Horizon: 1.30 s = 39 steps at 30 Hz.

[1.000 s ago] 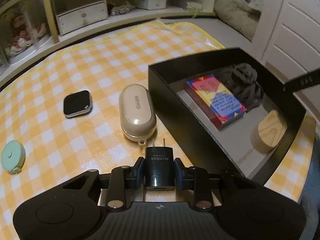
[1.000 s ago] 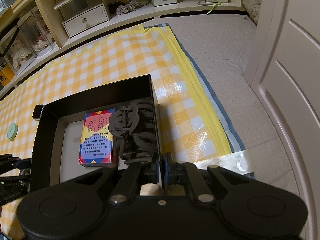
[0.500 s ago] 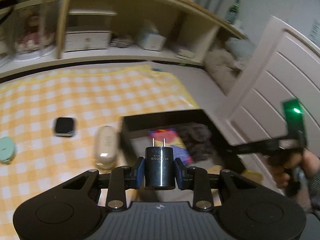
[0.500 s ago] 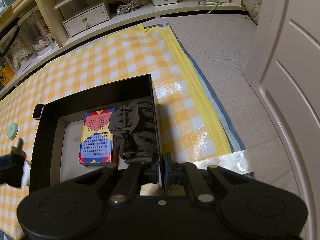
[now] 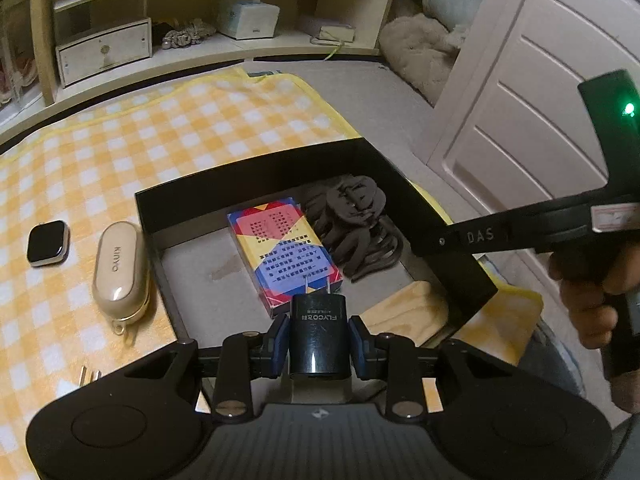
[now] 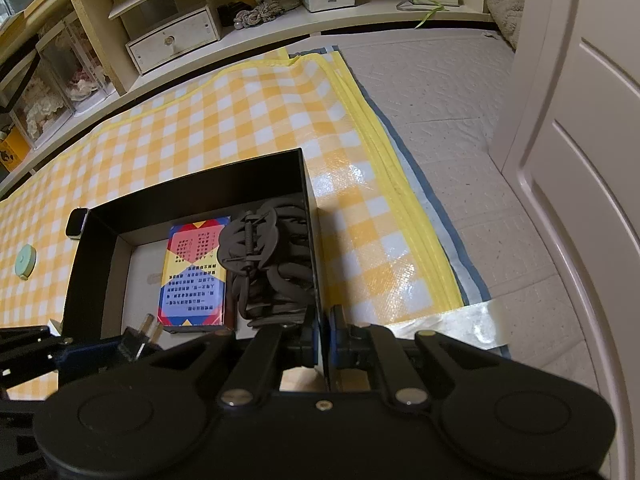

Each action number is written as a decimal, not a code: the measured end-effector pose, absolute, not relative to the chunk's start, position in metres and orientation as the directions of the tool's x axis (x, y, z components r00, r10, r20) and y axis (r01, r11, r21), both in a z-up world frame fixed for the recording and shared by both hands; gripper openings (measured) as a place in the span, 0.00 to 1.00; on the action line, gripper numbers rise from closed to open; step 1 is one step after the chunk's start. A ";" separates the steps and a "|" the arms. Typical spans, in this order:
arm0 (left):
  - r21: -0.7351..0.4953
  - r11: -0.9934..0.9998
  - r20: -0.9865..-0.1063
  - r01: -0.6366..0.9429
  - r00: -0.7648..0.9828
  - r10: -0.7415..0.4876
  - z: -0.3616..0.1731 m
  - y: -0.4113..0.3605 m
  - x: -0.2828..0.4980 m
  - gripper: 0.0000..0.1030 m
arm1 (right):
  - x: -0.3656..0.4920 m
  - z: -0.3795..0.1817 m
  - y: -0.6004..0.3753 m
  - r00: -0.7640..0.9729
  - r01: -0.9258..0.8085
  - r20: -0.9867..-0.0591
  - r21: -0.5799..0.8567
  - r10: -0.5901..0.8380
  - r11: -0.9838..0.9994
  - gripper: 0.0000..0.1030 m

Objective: Organize rigid objects
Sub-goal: 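Carry the black charger into the black box and open the left tool, then move the left tool to the white charger and grasp it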

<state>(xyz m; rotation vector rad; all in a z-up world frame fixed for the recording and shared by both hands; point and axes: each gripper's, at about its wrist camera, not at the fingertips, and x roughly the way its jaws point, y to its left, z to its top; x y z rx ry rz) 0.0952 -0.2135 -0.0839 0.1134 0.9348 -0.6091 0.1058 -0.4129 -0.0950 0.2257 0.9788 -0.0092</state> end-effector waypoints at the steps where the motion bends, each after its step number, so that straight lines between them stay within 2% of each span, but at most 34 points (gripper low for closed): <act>1: -0.161 0.826 -0.782 0.539 0.441 -0.440 -0.085 -0.215 0.096 0.32 | 0.106 -0.095 -0.413 0.560 0.109 -0.823 0.185 0.093 0.977 0.06; 8: -0.154 0.817 -0.809 0.556 0.405 -0.427 -0.094 -0.224 0.101 0.34 | 0.106 -0.095 -0.413 0.559 0.109 -0.824 0.185 0.093 0.977 0.06; 10: -0.153 0.812 -0.807 0.564 0.403 -0.432 -0.093 -0.224 0.099 0.46 | 0.105 -0.095 -0.412 0.560 0.110 -0.823 0.185 0.093 0.977 0.06; 13: -0.148 0.808 -0.805 0.571 0.405 -0.434 -0.090 -0.225 0.096 0.55 | 0.106 -0.095 -0.412 0.560 0.110 -0.823 0.185 0.093 0.977 0.06; 20: -0.134 0.802 -0.799 0.582 0.414 -0.435 -0.078 -0.220 0.086 0.60 | 0.105 -0.095 -0.413 0.561 0.109 -0.823 0.185 0.093 0.977 0.06; 24: -0.165 0.799 -0.783 0.579 0.415 -0.463 -0.066 -0.212 0.081 0.76 | 0.104 -0.095 -0.411 0.561 0.109 -0.823 0.185 0.093 0.977 0.06; 27: -0.173 0.795 -0.772 0.582 0.421 -0.476 -0.056 -0.208 0.074 0.79 | 0.104 -0.095 -0.411 0.561 0.109 -0.823 0.185 0.093 0.977 0.06; 33: -0.175 0.785 -0.753 0.594 0.433 -0.495 -0.039 -0.199 0.057 0.93 | 0.104 -0.095 -0.411 0.561 0.109 -0.823 0.184 0.093 0.977 0.06; 39: -0.177 0.778 -0.733 0.603 0.447 -0.513 -0.023 -0.186 0.042 1.00 | 0.104 -0.095 -0.411 0.560 0.109 -0.823 0.183 0.092 0.977 0.06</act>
